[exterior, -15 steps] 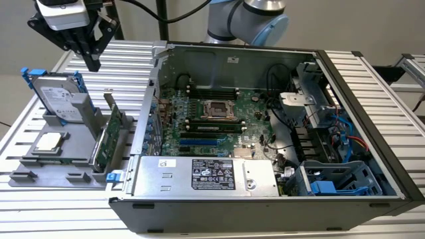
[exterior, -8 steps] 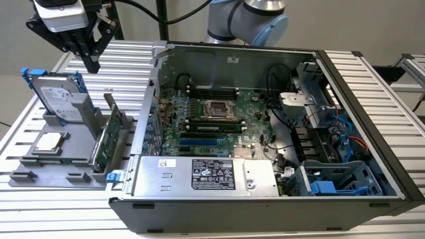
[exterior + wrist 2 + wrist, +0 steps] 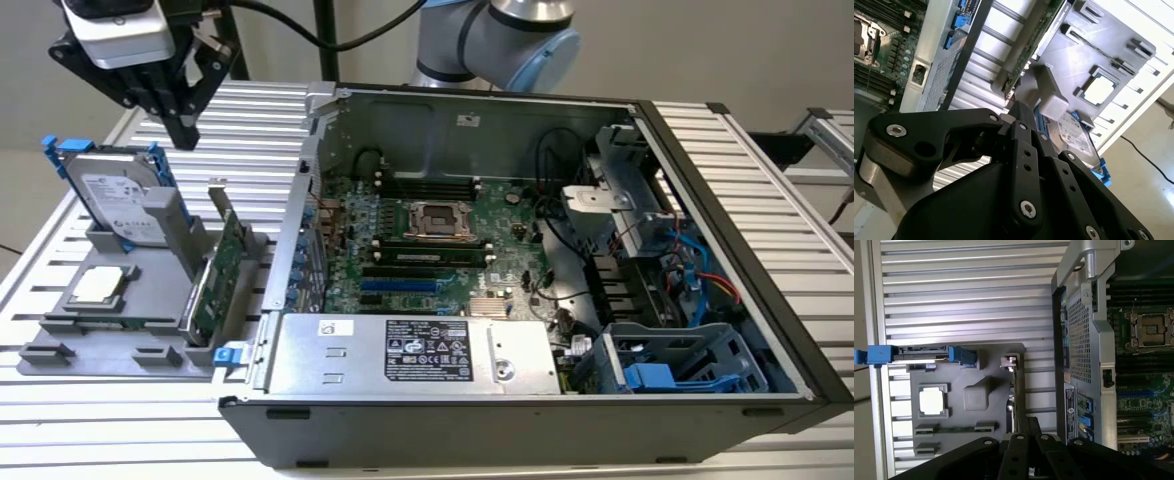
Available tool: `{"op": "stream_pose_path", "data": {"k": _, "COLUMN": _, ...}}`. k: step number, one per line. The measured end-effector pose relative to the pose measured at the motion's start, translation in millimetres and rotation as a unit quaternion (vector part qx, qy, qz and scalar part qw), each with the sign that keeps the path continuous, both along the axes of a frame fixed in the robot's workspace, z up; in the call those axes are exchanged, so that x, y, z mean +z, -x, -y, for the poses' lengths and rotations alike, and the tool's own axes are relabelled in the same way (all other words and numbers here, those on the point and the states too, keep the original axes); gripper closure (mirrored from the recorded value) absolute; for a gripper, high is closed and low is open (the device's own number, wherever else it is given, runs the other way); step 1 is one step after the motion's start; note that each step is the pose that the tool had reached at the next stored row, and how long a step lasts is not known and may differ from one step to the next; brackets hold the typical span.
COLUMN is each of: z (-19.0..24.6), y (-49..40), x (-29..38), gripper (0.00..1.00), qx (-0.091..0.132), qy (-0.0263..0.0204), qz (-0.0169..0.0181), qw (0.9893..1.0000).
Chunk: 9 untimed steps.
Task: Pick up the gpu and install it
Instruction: 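Reach for the gpu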
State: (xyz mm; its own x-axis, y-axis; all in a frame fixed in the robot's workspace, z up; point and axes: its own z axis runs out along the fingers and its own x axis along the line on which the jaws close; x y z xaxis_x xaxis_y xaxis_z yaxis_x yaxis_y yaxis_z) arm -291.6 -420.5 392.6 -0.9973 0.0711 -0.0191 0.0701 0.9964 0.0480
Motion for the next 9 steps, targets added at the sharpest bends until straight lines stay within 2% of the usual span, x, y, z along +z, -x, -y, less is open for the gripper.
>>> {"op": "stream_pose_path", "data": {"k": 9, "z": 6.2, "y": 0.1, "x": 0.0, "gripper": 1.00, "qx": 0.000, "qy": 0.0000, "qz": 0.0000, "qw": 1.0000}}
